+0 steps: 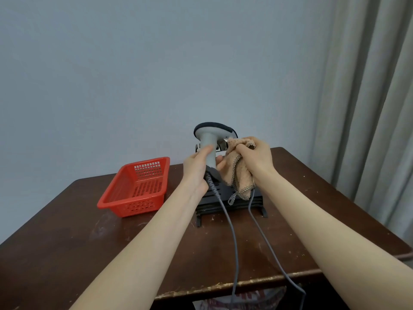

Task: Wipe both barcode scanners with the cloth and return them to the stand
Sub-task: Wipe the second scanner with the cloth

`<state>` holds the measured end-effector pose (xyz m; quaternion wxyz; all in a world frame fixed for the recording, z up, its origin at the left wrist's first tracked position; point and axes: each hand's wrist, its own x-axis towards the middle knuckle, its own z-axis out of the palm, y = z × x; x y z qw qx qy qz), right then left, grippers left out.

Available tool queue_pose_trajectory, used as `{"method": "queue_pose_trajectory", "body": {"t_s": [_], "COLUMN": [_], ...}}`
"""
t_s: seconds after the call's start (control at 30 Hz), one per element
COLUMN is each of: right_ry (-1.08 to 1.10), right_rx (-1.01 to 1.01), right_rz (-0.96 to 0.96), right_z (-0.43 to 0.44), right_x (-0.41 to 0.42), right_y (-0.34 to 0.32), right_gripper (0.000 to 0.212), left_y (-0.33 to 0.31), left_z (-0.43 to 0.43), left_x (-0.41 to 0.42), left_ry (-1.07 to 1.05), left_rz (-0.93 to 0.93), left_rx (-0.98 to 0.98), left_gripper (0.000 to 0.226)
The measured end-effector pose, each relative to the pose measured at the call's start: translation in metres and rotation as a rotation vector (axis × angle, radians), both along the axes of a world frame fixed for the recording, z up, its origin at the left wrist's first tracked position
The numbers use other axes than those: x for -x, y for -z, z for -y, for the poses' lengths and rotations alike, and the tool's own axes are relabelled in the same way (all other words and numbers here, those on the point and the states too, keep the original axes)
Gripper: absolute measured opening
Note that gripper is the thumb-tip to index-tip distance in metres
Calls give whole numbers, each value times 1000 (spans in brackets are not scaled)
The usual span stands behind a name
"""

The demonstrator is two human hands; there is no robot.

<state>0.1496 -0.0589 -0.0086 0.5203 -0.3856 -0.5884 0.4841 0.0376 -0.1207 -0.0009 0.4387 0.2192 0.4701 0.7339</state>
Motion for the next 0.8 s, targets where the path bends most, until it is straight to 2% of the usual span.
{"method": "queue_pose_trajectory", "body": {"t_s": [0.13,0.23,0.37,0.5,0.63,0.7,0.8], "right_ry": [-22,23,121,112,-38,-103,-3], "right_rx": [-62,-205,-413,-507,-603,-582,-484], "right_rz": [39,63,185,339,350,345,223], "right_z": [2,0,0,6,16,17,10], "right_x": [1,4,12,15,11,9,6], "right_y": [1,-5,-16,-8,0,1,-8], "right_gripper": [20,27,28,26,13,12,12], "left_y": [7,11,11,16,14,12,11], "left_z": [0,1,0,-4,-8,-9,-5], "left_x": [7,6,-3,-8,-6,-4,-3], "left_ry": [22,37,-17,-55,-50,-8,80], "left_rz": [43,19,-152,-313,-216,-133,62], "left_rx": [25,15,12,-23,6,40,18], "left_gripper": [20,27,18,23,38,44,42]}}
